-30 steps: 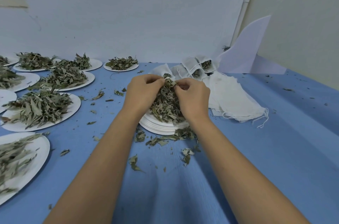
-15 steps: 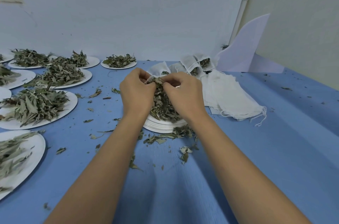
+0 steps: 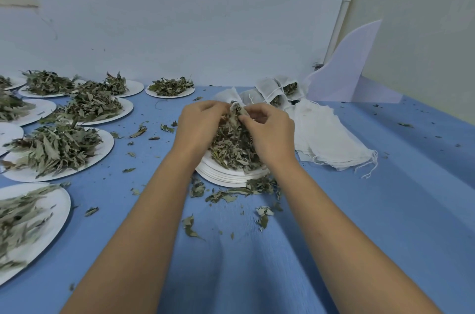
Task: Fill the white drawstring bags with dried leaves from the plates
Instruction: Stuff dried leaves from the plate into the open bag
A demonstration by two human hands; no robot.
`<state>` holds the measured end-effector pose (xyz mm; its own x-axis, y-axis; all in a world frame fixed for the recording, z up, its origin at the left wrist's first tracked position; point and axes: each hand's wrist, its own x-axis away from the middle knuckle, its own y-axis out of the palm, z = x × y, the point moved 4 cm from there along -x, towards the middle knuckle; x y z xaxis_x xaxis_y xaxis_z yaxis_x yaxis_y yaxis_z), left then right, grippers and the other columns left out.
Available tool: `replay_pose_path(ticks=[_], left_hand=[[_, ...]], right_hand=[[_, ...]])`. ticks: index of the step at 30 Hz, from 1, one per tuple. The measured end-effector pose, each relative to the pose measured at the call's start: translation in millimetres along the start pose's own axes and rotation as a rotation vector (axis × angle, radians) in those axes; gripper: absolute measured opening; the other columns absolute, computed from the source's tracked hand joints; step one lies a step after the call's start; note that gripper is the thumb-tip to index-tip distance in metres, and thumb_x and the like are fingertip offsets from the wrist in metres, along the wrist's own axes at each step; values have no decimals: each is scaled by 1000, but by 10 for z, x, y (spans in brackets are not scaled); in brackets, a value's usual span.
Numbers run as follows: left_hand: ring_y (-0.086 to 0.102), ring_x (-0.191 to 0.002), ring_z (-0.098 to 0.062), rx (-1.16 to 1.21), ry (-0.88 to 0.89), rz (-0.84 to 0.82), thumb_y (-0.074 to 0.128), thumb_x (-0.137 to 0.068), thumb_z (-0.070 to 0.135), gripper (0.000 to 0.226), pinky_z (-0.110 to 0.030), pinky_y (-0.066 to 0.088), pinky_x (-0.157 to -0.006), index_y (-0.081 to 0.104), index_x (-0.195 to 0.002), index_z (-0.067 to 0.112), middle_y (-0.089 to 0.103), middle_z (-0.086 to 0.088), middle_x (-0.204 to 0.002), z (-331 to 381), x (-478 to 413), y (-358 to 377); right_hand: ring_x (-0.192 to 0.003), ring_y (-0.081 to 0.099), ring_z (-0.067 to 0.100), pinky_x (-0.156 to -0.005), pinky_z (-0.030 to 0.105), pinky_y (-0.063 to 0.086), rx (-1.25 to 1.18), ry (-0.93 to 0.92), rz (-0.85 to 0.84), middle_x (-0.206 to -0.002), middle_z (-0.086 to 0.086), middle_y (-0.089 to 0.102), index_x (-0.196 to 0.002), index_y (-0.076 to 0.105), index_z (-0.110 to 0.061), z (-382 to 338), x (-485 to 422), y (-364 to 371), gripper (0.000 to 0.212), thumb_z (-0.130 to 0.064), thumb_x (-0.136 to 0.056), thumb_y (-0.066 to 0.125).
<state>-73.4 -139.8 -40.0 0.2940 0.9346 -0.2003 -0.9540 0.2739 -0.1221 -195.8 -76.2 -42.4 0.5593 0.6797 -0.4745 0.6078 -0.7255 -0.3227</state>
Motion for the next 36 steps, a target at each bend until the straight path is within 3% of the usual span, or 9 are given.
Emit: replay_pose_path(ticks=[7,11,15,18,20,24,28,31,36], left_hand=[[66,-80,-7,-107,82,4,78,-75,17,14,-22,51,-74,72,-86,23,70,6,-84,-38,10,-42],[58,-67,-6,-175,137,97,75,-77,16,11,-14,46,-60,66,-81,21,63,6,-74,-35,22,0],[50,-53,4,-183,169,217,68,-81,13,11,-6,37,-46,60,-80,20,56,9,-67,-33,26,-19],[49,-52,13,-150,179,270,66,-84,13,8,-5,36,-45,59,-83,17,54,9,-70,-45,31,-43],[50,-55,8,-125,171,293,65,-85,13,7,-5,36,-46,60,-85,16,54,9,-71,-63,28,-58],[51,-60,-2,-61,132,347,65,-88,15,5,-6,38,-46,60,-89,15,55,7,-72,-102,8,-94],[52,-62,-1,-45,122,383,67,-87,19,7,-4,38,-48,61,-88,16,55,9,-72,-99,5,-97],[53,-63,-1,0,103,375,71,-83,19,11,-4,38,-48,61,-86,17,57,9,-72,-94,11,-60],[60,-71,-3,49,79,284,71,-82,21,16,-16,45,-60,60,-94,20,60,9,-77,-72,20,8]], right_hand=[[-75,58,8,-66,18,46,157,-75,47,-82,-1,66,-88,68,-14,-33,21,34,13,-5,-82,63],[-70,52,5,-60,11,40,153,-94,31,-80,-1,60,-83,61,-17,-63,30,50,23,5,-75,58],[-67,56,-1,-62,6,44,22,-64,-59,-75,-11,63,-86,69,-15,-100,30,58,17,-1,-80,63],[-84,63,-2,-73,4,47,-51,-17,-154,-92,-8,71,-96,74,-17,-113,34,69,23,-6,-84,59],[-93,64,2,-82,12,49,-93,33,-170,-103,-5,71,-100,74,-17,-106,31,67,27,-6,-86,54],[-70,59,-8,-65,11,45,-103,91,-112,-98,-9,68,-107,71,-20,-86,6,-13,23,-19,-89,56],[-84,58,3,-68,17,45,71,32,-189,-97,-8,63,-107,64,-23,-90,20,-8,37,-45,-78,72],[-72,55,2,-55,7,40,30,46,-158,-88,-3,62,-99,61,-18,-80,49,47,34,-36,-75,79],[-66,55,-4,-55,4,41,-88,80,-6,-77,-9,61,-90,61,-17,-91,48,35,21,-20,-77,77]])
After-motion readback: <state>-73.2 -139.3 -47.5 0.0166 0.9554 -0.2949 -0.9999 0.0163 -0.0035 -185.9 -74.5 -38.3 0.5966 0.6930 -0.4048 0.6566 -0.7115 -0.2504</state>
